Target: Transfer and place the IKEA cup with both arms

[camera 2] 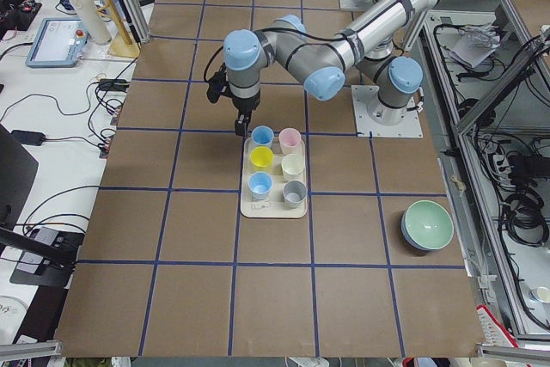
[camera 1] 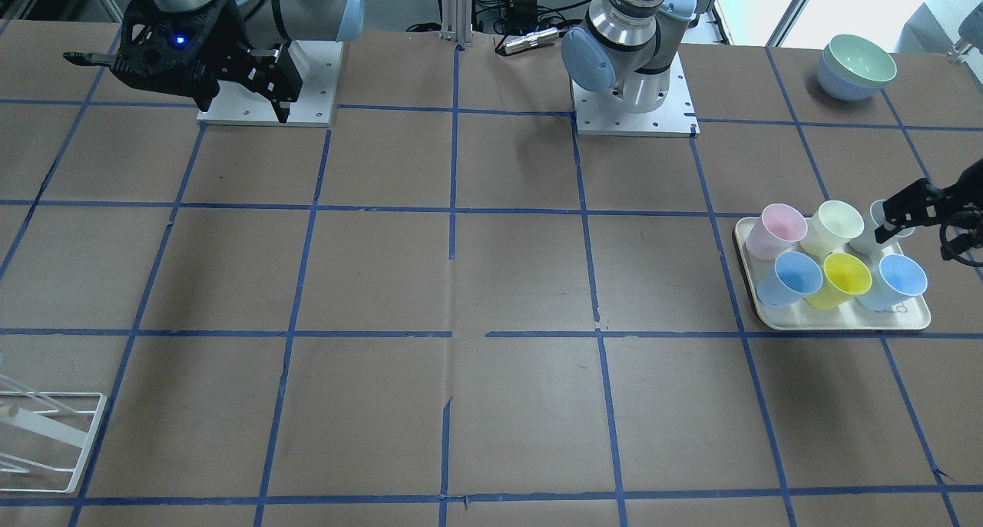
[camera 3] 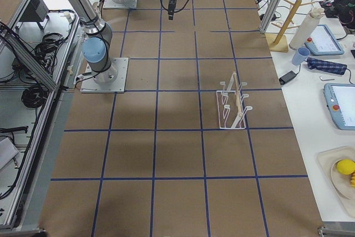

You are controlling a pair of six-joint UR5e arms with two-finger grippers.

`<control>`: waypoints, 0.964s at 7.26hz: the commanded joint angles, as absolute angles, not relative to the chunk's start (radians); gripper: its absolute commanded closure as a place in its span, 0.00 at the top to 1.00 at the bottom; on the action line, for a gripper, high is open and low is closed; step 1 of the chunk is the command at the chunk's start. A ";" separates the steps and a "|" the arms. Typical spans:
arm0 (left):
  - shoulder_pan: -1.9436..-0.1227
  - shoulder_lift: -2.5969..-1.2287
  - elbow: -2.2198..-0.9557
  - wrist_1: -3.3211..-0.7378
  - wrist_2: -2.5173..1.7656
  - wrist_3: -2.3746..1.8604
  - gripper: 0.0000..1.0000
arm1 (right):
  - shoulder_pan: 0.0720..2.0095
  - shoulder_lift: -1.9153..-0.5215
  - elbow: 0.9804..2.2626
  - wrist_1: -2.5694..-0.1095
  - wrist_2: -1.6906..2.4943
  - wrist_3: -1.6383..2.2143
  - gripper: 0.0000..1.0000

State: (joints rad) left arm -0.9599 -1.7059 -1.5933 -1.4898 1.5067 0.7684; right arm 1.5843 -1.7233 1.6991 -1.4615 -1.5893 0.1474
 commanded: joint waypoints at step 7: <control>-1.531 -1.554 -1.578 -1.592 1.508 0.029 1.00 | 1.566 -1.723 1.697 -1.499 -1.580 0.153 1.00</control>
State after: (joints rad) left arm -1.5076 -1.5545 -1.5811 -1.5933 1.5075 0.0526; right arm 1.5688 -1.7233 1.6956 -1.4847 -1.5833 0.1489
